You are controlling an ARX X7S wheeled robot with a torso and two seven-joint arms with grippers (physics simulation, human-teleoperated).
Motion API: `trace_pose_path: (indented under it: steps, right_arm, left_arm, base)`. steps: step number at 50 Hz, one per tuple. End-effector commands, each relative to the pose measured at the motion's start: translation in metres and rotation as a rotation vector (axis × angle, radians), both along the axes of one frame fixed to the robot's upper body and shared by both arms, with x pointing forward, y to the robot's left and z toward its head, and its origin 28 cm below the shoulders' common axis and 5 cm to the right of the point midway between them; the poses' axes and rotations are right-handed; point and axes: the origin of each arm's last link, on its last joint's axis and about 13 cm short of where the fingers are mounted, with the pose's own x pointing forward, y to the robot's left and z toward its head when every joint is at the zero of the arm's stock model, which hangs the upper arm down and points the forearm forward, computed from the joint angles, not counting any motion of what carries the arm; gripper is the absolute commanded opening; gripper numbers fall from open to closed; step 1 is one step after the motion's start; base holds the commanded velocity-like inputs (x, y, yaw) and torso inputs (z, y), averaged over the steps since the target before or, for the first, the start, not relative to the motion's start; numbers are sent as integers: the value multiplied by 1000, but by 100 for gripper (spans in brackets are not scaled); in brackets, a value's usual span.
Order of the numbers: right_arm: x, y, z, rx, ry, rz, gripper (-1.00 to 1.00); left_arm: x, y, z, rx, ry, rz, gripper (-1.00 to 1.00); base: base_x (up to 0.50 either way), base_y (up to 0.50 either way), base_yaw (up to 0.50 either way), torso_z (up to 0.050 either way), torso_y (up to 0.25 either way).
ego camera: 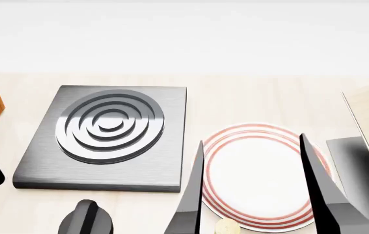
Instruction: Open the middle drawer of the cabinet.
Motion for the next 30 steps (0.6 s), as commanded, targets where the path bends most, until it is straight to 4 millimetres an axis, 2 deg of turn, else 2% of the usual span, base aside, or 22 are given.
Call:
trace_pose_path:
  steps: [1, 6, 22, 30]
  right_arm:
    - [0, -2, 1, 0, -12, -15, 100]
    - [0, -2, 1, -1, -10, -15, 100]
    - [1, -1, -1, -5, -5, -9, 100]
    - [1, -1, -1, -4, -4, -10, 100]
  left_arm:
    - [7, -12, 2, -29, -35, -34, -100]
    - [10, -16, 5, -28, -61, -60, -100]
    - [25, -47, 11, 16, -133, -180, -100]
    - [25, -70, 16, 9, -145, -238, -100]
  base:
    - [0, 0, 0, 0, 0]
    - [0, 0, -1, 0, 2]
    - [5, 0, -5, 0, 3]
    - [6, -1, -7, 0, 3]
